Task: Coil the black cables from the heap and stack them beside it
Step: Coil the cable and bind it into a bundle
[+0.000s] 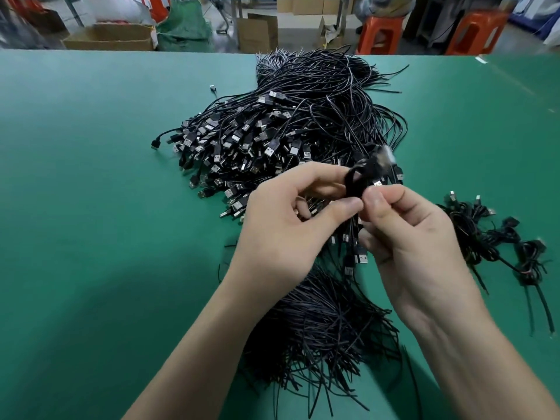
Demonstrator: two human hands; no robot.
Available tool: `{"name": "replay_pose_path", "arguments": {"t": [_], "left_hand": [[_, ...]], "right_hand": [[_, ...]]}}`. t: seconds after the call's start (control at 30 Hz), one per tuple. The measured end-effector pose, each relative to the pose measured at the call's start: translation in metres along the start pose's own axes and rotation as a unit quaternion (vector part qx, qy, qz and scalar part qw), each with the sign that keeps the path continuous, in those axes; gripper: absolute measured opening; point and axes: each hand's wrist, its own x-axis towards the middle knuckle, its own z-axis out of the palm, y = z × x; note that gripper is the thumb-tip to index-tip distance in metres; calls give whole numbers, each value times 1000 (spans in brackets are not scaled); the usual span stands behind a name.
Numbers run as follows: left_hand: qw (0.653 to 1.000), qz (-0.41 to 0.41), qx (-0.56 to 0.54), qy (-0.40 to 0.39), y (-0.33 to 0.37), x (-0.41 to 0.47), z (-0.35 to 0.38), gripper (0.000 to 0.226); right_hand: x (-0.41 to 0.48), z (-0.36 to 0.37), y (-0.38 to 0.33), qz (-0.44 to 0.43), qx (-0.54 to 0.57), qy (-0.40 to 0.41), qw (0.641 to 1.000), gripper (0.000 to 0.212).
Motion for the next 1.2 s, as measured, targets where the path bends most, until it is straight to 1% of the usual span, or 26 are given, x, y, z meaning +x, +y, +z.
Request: {"name": "replay_pose_path", "arguments": {"t": [0.03, 0.1, 0.17, 0.2, 0.27, 0.33, 0.4, 0.43, 0.5, 0.53, 0.63, 0.67, 0.7, 0.8, 0.9, 0.97, 1.03, 1.1, 1.17, 1.2], "left_hand": [[999, 33, 36, 7, 1, -1, 2, 23], [991, 87, 95, 28, 0, -2, 4, 21], [989, 96, 109, 34, -3, -3, 5, 20], [993, 79, 88, 23, -4, -4, 5, 19], [999, 35, 13, -14, -3, -3, 3, 18], [997, 3, -60, -39, -1, -2, -1, 22], [994, -21, -100, -46, 1, 1, -4, 24], [993, -35, -104, -47, 0, 2, -5, 22], [990, -68, -117, -50, -1, 2, -5, 8], [986, -85, -131, -50, -1, 2, -5, 5], [983, -113, -145, -31, -5, 2, -3, 40], [985, -108, -135, -30, -5, 2, -2, 47], [988, -93, -119, -36, -4, 2, -1, 49], [998, -40, -44, -37, -1, 1, 2, 39], [998, 32, 60, -17, 2, 0, 4, 32], [991, 91, 95, -11, 1, -1, 4, 28], [987, 113, 112, -8, 0, -1, 2, 26], [993, 82, 70, -37, 0, -2, 2, 25], [997, 25, -24, -74, 2, -3, 3, 20], [995, 5, -60, -79, 2, -3, 3, 18]], "right_hand": [[1, 1, -1, 34, 36, 4, 999, 9], [2, 1, -2, 83, 95, 10, 992, 16], [3, 2, -3, 105, 132, 16, 985, 16], [3, 3, -3, 108, 134, 19, 985, 15], [2, 3, -4, 100, 112, 28, 988, 15], [2, 1, -5, 81, 79, 28, 993, 15], [0, 0, -6, 54, 36, 22, 998, 8], [-1, 0, -6, 41, 19, 20, 999, 5], [-2, 1, -6, 27, 3, 27, 999, 10], [-2, 1, -5, 28, 2, 32, 999, 13], [-2, 3, -5, 49, 27, 33, 998, 11], [-1, 3, -4, 61, 42, 31, 997, 8], [0, 3, -3, 73, 58, 29, 995, 5], [2, 1, -3, 98, 84, 25, 991, 4], [3, -3, -6, 79, 49, 36, 995, 5], [4, -6, -11, 50, 27, 42, 997, 3], [5, -8, -13, 50, 33, 39, 997, 6], [5, -8, -12, 63, 40, 37, 997, 14], [4, -5, -10, 72, 29, 36, 996, 23], [3, -4, -8, 71, 24, 33, 997, 21]]}}
